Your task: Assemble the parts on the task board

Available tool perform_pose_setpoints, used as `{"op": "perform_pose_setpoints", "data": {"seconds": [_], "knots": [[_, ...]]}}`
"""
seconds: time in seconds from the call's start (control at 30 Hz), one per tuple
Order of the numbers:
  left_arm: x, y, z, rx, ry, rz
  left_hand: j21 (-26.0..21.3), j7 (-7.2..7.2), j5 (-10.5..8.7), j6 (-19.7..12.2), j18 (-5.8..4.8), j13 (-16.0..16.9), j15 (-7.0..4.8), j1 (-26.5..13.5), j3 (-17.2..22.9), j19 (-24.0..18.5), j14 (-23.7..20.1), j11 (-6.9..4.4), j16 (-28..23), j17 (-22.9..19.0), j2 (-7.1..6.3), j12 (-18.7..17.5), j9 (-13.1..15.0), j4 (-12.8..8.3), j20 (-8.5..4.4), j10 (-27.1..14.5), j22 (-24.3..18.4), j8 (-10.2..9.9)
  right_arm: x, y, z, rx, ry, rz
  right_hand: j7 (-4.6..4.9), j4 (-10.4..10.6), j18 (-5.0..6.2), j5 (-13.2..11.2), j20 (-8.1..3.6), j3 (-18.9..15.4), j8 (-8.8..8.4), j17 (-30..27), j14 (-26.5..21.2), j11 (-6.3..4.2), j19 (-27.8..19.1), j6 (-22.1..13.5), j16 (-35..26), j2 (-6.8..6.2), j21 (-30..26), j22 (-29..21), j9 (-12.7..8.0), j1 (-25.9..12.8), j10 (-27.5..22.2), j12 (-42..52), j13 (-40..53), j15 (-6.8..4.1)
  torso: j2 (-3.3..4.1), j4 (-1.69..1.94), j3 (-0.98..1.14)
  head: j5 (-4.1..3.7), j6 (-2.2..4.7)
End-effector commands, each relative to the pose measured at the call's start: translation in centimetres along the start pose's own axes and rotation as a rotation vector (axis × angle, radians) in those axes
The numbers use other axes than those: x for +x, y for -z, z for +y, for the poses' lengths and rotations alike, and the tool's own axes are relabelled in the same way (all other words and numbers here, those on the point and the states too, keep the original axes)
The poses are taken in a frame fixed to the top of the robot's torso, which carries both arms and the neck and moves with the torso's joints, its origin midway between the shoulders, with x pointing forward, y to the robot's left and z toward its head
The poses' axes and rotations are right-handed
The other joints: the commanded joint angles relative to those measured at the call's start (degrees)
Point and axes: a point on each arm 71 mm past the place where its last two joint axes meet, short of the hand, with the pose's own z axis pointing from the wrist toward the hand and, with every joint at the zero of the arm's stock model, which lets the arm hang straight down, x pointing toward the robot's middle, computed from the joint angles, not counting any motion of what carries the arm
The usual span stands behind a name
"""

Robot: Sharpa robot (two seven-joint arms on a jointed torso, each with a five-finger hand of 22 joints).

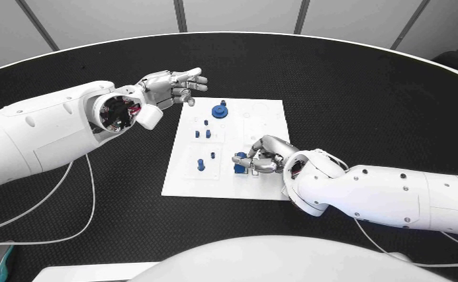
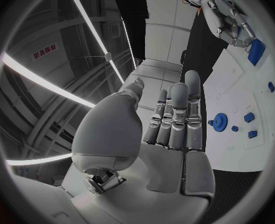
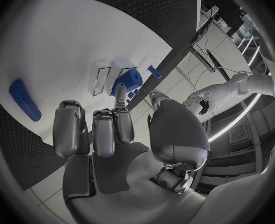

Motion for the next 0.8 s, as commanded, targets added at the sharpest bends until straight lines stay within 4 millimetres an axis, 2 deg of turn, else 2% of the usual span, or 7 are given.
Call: {"op": "perform_pose_setpoints", "data": {"seconds": [0.03, 0.13, 0.27, 0.53, 0.67, 0.8], "knots": [[-0.02, 0.0, 0.0, 0.0, 0.0, -0.001, -0.28, -0.18, -0.26, -0.41, 0.4, 0.07, 0.06, 0.0, -0.35, -0.06, -0.33, 0.01, 0.2, -0.05, 0.44, 0.39, -0.02, 0.13, 0.37, -0.32, -0.07, 0.17, 0.03, 0.09, 0.05, -0.001, 0.001, 0.004, -0.46, 0.0, -0.64, 0.37, -0.27, -0.28, 0.29, 12.57, 5.44, -0.46, 3.81, -0.11, 0.32, 0.64, -0.04, 9.12, 0.09, -0.07, 1.32, 0.16, 8.24, -0.34, -0.05, -0.03, 0.0, 0.0, 0.0], [-0.02, 0.01, 0.0, 0.0, 0.0, 0.0, -0.28, -0.18, -0.26, -0.41, 0.4, 0.07, 0.06, 0.0, -0.35, -0.06, -0.33, 0.01, 0.2, -0.05, 0.44, 0.39, -0.02, 0.13, 0.37, -0.32, -0.07, 0.17, -0.08, 0.21, -0.07, 0.0, -0.002, -0.001, -0.47, -0.06, -0.64, 0.79, -0.29, -0.33, 0.31, 12.52, 5.43, -0.46, 3.81, -0.19, 0.3, 1.08, -0.02, 9.14, 0.18, 0.21, 1.31, 0.11, 8.24, -0.35, -0.03, -0.01, 0.01, -0.02, 0.0], [-0.09, 0.07, 0.01, -0.002, 0.0, -0.002, -0.3, -0.18, -0.25, -0.42, 0.4, 0.07, 0.07, 0.03, -0.42, -0.08, -0.37, 0.01, 0.19, -0.06, 0.49, 0.41, -0.02, 0.21, 0.37, -0.34, -0.08, 0.18, -0.22, 0.47, -0.12, -0.005, -0.006, -0.006, -0.56, -0.48, -0.69, 2.65, -0.35, -0.13, 0.45, 12.67, 5.46, -0.54, 3.87, -0.3, 0.37, 1.75, 0.18, 9.32, 0.55, 3.3, 1.45, 0.23, 8.46, -0.43, 0.0, -0.01, 0.07, 0.05, 0.0], [-0.1, 0.1, 0.03, -0.003, 0.0, -0.002, -0.33, -0.18, -0.25, -0.43, 0.4, 0.07, 0.07, 0.06, -0.47, -0.09, -0.4, 0.02, 0.17, -0.08, 0.53, 0.42, -0.02, 0.26, 0.38, -0.37, -0.09, 0.19, -0.28, 0.71, -0.31, 0.003, -0.003, 0.003, -0.64, -0.49, -0.7, 4.92, -0.42, 0.22, 0.48, 12.73, 5.47, -0.61, 3.89, -0.35, 0.41, 2.11, 0.19, 9.41, 0.83, 6.18, 1.5, 0.19, 8.57, -0.48, 0.06, 0.0, 0.05, 0.05, 0.0], [-0.09, 0.1, 0.04, -0.003, 0.0, -0.002, -0.34, -0.17, -0.25, -0.44, 0.4, 0.07, 0.07, 0.08, -0.49, -0.11, -0.43, 0.02, 0.16, -0.09, 0.55, 0.43, -0.02, 0.29, 0.38, -0.38, -0.1, 0.19, -0.31, 0.75, -0.47, 0.008, 0.002, 0.009, -0.71, -0.82, -0.77, 4.91, -0.46, 1.09, 0.49, 12.99, 5.52, -0.68, 3.97, -0.33, 0.54, 2.37, 0.53, 9.62, 0.93, 8.05, 1.68, 0.47, 8.85, -0.54, 0.05, 0.0, 0.02, 0.06, 0.0], [-0.12, 0.12, 0.04, -0.003, 0.0, -0.003, -0.37, -0.17, -0.25, -0.45, 0.4, 0.07, 0.08, 0.11, -0.54, -0.13, -0.47, 0.02, 0.13, -0.11, 0.59, 0.44, -0.02, 0.34, 0.38, -0.4, -0.11, 0.2, -0.27, 0.83, -0.46, 0.006, 0.005, 0.016, -0.72, -1.2, -0.84, 3.95, -0.49, 1.83, 0.44, 13.26, 5.58, -0.71, 4.04, -0.27, 0.68, 1.6, 0.85, 9.83, 0.99, 9.94, 1.78, 0.58, 9.01, -0.56, 0.05, 0.02, -0.01, 0.12, 0.0]]}}
